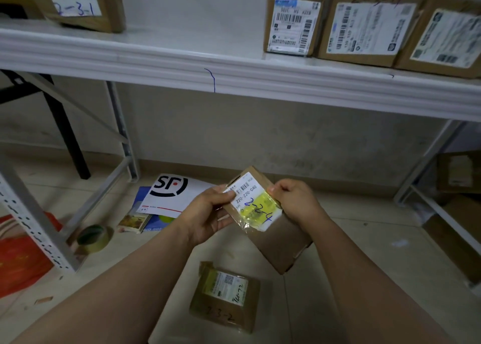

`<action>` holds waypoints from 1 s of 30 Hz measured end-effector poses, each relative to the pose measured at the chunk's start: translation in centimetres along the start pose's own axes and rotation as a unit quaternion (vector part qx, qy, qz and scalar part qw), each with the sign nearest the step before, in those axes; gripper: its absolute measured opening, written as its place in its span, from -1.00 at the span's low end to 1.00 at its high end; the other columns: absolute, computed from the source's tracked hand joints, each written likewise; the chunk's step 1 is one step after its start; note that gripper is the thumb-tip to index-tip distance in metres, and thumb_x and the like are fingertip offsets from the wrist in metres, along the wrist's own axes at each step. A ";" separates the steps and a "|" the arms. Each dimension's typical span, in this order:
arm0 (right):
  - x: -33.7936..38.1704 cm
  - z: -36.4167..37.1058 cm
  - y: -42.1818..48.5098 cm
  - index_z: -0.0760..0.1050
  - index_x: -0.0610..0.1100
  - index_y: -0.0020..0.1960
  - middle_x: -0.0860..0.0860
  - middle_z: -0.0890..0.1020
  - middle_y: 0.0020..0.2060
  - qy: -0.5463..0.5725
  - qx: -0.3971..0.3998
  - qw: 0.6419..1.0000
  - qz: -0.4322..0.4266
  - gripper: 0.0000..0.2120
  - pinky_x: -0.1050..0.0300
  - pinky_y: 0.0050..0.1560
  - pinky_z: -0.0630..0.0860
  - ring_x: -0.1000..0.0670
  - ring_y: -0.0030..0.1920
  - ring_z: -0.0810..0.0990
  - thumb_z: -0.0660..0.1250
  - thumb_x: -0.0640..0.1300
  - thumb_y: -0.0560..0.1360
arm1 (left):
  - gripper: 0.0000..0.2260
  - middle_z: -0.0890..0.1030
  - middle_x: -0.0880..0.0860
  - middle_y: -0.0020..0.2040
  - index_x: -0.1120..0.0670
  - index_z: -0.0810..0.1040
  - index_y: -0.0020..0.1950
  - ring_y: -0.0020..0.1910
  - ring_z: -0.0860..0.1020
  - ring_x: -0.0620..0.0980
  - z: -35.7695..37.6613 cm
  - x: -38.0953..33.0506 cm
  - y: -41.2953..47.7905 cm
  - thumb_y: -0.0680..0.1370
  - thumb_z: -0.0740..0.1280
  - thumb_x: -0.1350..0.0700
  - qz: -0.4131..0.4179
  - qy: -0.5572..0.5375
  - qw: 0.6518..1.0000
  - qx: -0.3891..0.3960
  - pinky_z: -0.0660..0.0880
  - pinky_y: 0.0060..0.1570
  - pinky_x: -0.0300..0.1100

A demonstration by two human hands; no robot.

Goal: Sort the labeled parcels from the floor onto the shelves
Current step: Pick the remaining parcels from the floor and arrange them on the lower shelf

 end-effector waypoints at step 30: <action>29.1 -21.7 -15.5 0.68 0.09 0.11 0.19 0.69 -0.01 -0.196 -0.310 0.831 -0.418 -0.62 0.07 0.11 0.51 0.12 0.03 0.61 0.25 0.28 0.51 | -0.55 0.63 0.26 0.18 0.07 0.58 0.25 0.09 0.65 0.19 17.5 -22.6 -19.5 0.39 0.44 0.36 0.297 0.257 0.865 0.313 0.61 -0.08 -0.14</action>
Point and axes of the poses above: each hand's wrist, its own y-axis towards the middle knuckle, its own z-axis out of the palm, x = y × z, the point moved 9 cm from there along y, towards the middle knuckle
